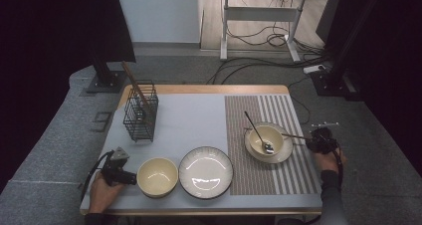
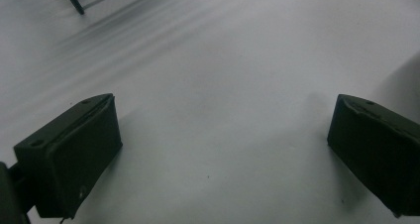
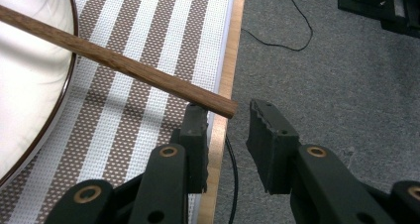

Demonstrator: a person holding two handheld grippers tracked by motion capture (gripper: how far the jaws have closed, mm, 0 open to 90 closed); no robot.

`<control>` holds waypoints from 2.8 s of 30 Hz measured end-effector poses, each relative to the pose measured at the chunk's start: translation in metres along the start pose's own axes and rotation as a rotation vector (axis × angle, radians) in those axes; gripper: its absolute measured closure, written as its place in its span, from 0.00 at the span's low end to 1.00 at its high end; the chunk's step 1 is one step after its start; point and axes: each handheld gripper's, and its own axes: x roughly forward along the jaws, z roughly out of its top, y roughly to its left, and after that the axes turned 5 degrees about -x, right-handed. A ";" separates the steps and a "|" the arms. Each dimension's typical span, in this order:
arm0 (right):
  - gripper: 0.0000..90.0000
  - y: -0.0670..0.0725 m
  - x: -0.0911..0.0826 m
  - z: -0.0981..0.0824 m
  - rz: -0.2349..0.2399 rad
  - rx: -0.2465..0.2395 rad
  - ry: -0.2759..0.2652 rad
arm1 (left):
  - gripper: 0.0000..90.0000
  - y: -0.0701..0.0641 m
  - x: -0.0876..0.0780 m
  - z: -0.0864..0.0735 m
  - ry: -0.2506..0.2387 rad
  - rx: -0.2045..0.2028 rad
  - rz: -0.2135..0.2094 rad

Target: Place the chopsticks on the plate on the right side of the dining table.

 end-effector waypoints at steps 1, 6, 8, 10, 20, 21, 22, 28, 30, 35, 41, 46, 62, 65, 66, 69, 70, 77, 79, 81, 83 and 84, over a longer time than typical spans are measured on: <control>0.76 0.000 0.001 0.001 -0.001 0.001 0.002 | 0.00 0.000 0.000 0.000 0.000 0.000 0.000; 0.76 0.000 0.003 0.002 0.000 0.003 -0.002 | 0.00 0.000 0.000 0.000 0.000 0.000 0.000; 0.76 -0.001 0.004 0.003 0.000 0.004 -0.002 | 0.00 0.000 0.000 0.000 0.000 0.000 0.000; 0.76 -0.001 0.005 0.003 -0.001 0.002 -0.001 | 0.00 0.000 0.000 0.000 0.000 0.000 0.000; 0.79 0.007 0.005 0.008 0.011 -0.025 -0.011 | 0.00 0.000 0.000 0.000 0.000 -0.001 0.000; 0.79 0.008 0.005 0.009 0.014 -0.027 -0.012 | 0.00 0.000 0.000 0.000 0.000 0.000 0.000; 0.79 0.008 0.005 0.009 0.014 -0.027 -0.012 | 0.00 0.000 0.000 0.000 0.000 0.000 0.000; 0.78 0.017 0.005 0.012 0.028 -0.053 -0.027 | 0.00 0.000 0.000 0.000 0.001 0.000 0.000; 0.78 0.019 0.005 0.013 0.028 -0.059 -0.030 | 0.00 0.000 0.000 0.000 0.000 -0.001 0.000; 0.77 0.025 0.005 0.017 0.040 -0.077 -0.039 | 0.00 0.000 0.000 0.000 0.001 -0.001 0.000; 0.74 0.027 0.007 0.021 0.037 -0.087 -0.038 | 0.00 0.000 0.000 0.000 0.000 0.000 0.000; 0.73 0.025 0.008 0.022 0.030 -0.081 -0.035 | 0.00 0.000 0.000 0.000 0.000 0.000 0.000; 0.74 0.022 0.014 0.027 0.014 -0.073 -0.029 | 0.00 0.000 0.000 0.000 0.000 -0.001 0.000; 0.74 0.022 0.015 0.028 0.010 -0.076 -0.028 | 0.00 0.000 0.000 0.000 0.001 -0.001 0.000; 0.74 0.022 0.016 0.028 0.010 -0.075 -0.028 | 0.00 0.000 0.000 0.000 0.000 -0.001 -0.001; 0.74 0.022 0.017 0.029 0.007 -0.075 -0.029 | 0.00 0.000 0.000 0.000 0.000 -0.001 -0.001; 0.74 0.022 0.017 0.030 0.007 -0.075 -0.028 | 0.00 0.000 0.000 0.000 0.001 0.000 0.000; 0.74 0.023 0.020 0.031 0.003 -0.084 -0.017 | 0.00 0.000 0.000 0.000 0.001 -0.001 0.000; 0.71 0.023 0.018 0.031 0.006 -0.084 -0.022 | 0.00 0.000 0.000 0.000 0.001 -0.001 -0.001; 0.70 0.022 0.017 0.031 0.007 -0.088 -0.027 | 0.00 0.000 0.000 0.000 0.001 -0.001 0.000; 0.66 0.022 0.010 0.029 0.009 -0.088 -0.046 | 0.00 0.000 0.000 0.000 0.001 -0.001 0.000; 0.65 0.022 0.008 0.029 0.010 -0.091 -0.049 | 0.00 0.000 0.000 0.000 0.001 -0.001 0.000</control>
